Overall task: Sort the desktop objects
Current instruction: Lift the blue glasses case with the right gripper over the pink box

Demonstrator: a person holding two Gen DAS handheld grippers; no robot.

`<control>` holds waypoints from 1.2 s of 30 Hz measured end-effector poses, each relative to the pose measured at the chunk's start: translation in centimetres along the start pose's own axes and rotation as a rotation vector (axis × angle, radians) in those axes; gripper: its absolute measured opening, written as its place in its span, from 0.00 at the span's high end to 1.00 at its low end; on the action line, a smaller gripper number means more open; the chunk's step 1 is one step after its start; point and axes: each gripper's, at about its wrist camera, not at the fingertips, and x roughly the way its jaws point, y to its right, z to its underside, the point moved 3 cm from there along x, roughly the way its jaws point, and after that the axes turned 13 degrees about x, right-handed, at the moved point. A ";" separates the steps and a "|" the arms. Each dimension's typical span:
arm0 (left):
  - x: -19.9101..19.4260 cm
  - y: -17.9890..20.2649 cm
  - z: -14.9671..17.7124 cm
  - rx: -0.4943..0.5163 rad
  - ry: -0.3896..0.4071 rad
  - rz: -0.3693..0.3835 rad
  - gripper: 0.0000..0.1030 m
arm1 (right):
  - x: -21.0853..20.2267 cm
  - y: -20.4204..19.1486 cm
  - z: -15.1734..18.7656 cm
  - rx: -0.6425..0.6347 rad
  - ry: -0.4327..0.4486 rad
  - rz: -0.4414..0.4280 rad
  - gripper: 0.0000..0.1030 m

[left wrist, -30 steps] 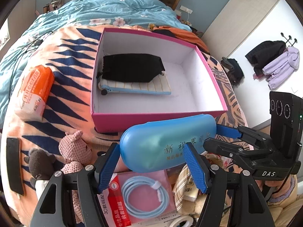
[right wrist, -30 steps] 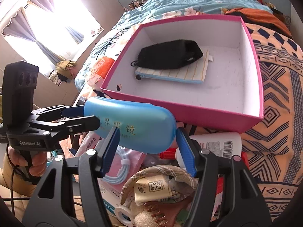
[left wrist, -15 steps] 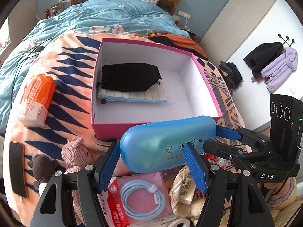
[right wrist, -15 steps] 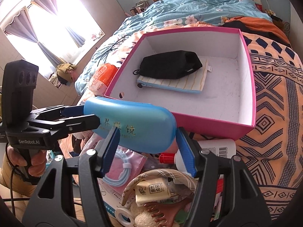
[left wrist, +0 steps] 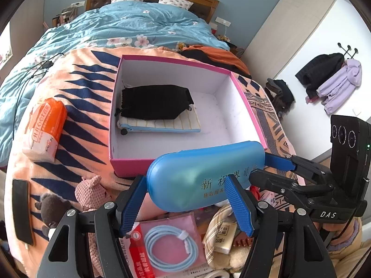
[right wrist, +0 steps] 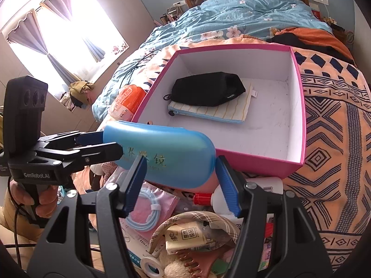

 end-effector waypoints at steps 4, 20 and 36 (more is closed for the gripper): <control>0.0 0.0 -0.3 0.003 0.005 0.001 0.32 | -0.1 0.0 -0.4 -0.006 0.006 0.001 0.38; 0.3 -0.7 -1.5 -0.002 0.017 -0.003 0.32 | 0.2 -0.1 -2.4 -0.038 0.024 0.008 0.38; 0.8 -1.6 -3.3 0.001 0.034 -0.018 0.32 | 0.8 0.1 -3.6 -0.041 0.024 0.012 0.38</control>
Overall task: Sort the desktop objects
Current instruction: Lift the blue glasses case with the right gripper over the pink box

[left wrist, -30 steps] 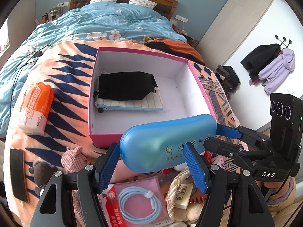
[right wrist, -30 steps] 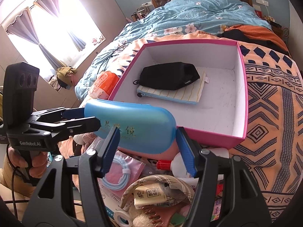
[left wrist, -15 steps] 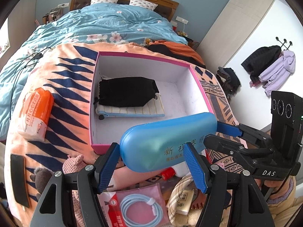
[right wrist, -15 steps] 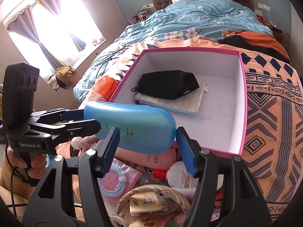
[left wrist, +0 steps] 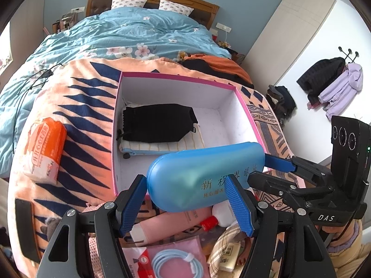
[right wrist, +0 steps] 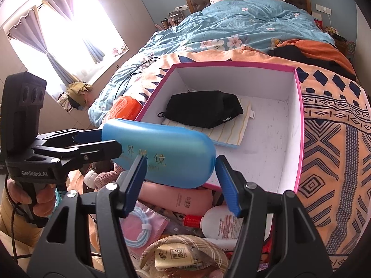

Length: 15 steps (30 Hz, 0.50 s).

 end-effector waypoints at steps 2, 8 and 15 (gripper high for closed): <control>0.1 -0.1 -0.1 -0.004 -0.002 0.002 0.32 | 0.2 0.0 -0.2 -0.002 -0.001 0.004 0.38; 0.7 -0.4 -0.5 -0.012 -0.005 0.004 0.32 | 0.9 0.4 -0.6 0.001 -0.008 0.009 0.38; 1.5 -1.0 -0.7 -0.023 -0.018 0.006 0.32 | 1.7 0.7 -1.1 0.007 -0.019 0.011 0.38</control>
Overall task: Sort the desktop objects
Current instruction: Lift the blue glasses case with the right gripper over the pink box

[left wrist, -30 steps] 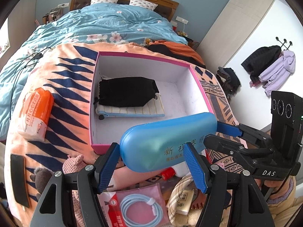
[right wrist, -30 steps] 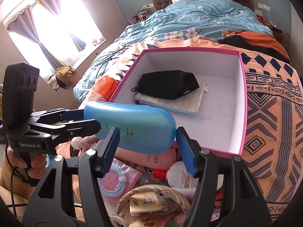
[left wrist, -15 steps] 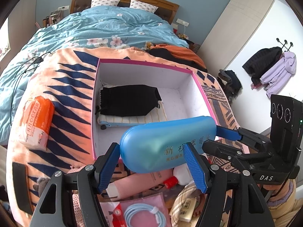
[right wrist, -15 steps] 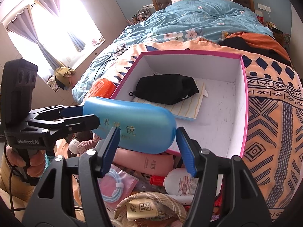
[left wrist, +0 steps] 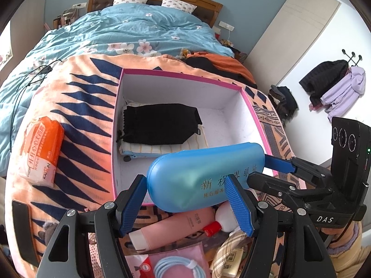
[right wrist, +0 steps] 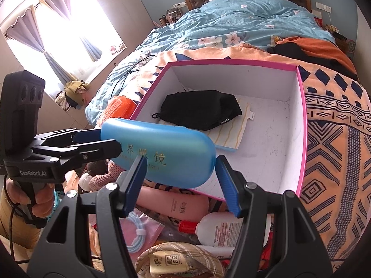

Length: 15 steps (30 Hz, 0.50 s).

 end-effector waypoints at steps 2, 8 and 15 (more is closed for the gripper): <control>0.2 -0.2 0.0 -0.003 -0.003 -0.001 0.32 | 0.2 0.1 -0.1 -0.002 -0.004 0.000 0.38; 1.1 -0.7 -0.1 -0.013 -0.019 -0.002 0.32 | 1.2 0.5 -0.4 0.007 -0.020 -0.003 0.38; 2.1 -1.3 0.0 -0.032 -0.037 -0.001 0.32 | 2.4 1.0 -0.6 0.021 -0.040 -0.005 0.38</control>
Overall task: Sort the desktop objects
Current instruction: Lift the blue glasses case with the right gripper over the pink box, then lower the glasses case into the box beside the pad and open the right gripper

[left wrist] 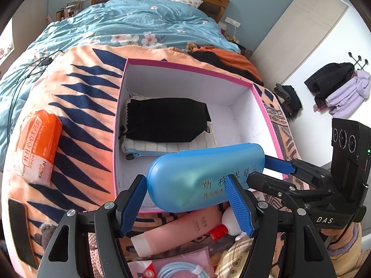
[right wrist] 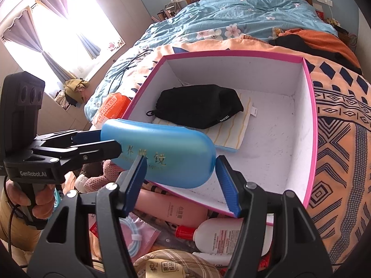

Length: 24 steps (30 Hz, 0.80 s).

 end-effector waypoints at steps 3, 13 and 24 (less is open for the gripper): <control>0.5 -0.2 0.0 -0.003 -0.008 -0.002 0.32 | 0.5 0.3 0.0 0.010 -0.010 -0.002 0.38; 1.8 -0.8 -0.1 -0.008 -0.031 -0.003 0.31 | 1.8 1.1 0.0 0.044 -0.033 -0.002 0.38; 3.4 -1.5 0.1 -0.030 -0.059 -0.008 0.32 | 3.5 2.2 -0.1 0.091 -0.070 -0.007 0.38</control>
